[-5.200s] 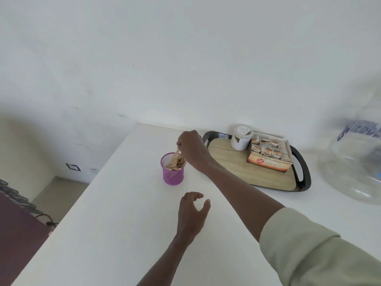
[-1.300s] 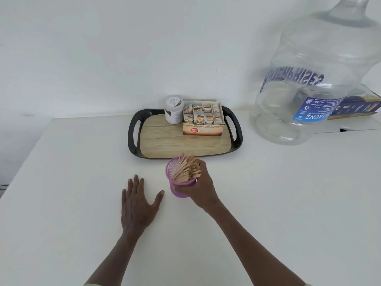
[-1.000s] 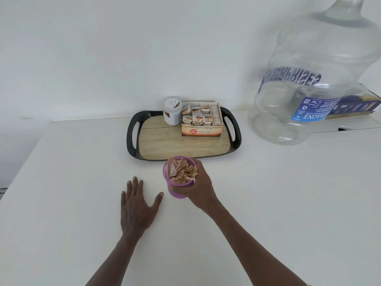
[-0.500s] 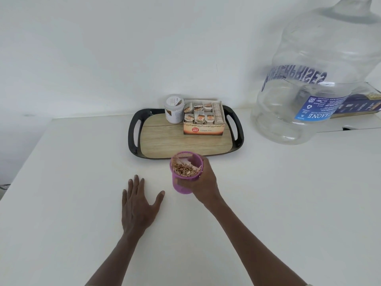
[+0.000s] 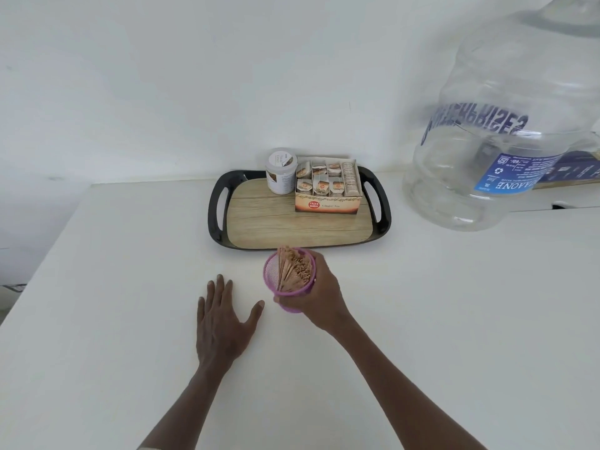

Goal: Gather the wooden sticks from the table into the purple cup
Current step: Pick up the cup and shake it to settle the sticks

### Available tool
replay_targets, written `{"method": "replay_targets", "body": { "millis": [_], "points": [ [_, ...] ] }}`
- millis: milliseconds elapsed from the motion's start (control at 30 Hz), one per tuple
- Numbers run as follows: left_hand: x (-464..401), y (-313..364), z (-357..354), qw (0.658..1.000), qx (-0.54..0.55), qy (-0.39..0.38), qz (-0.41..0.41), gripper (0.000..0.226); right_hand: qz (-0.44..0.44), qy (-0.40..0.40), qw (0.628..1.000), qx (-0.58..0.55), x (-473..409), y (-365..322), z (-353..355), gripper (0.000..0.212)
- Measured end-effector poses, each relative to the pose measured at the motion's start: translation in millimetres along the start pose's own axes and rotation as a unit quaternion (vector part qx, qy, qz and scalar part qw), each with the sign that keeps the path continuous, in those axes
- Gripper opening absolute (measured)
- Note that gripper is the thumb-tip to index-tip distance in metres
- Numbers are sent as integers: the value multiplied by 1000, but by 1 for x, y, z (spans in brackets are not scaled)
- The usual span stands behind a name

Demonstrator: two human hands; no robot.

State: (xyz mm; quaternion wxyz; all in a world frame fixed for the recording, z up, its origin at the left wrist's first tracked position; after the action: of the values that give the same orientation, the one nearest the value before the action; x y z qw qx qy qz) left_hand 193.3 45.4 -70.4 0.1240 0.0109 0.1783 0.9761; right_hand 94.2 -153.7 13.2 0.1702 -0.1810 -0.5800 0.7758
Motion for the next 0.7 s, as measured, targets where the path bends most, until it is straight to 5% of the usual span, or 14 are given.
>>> {"method": "replay_targets", "body": {
  "millis": [700],
  "points": [
    [-1,0,1,1000,-5,1,-4,91,12,11,1000,-18,5,-10,-6,89]
  ]
}}
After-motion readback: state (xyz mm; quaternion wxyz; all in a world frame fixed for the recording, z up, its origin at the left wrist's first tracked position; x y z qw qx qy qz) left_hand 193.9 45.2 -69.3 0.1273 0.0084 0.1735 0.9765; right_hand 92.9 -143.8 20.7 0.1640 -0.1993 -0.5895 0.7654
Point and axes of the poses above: each hand's wrist, its own x-axis away from the middle knuckle, its own z-axis out of the back of the hand, y = z × x, the point moved 10 cm from there along -x, towards the middle knuckle, and after that the axes turned 7 degrees about z, right-handed, at the moved point
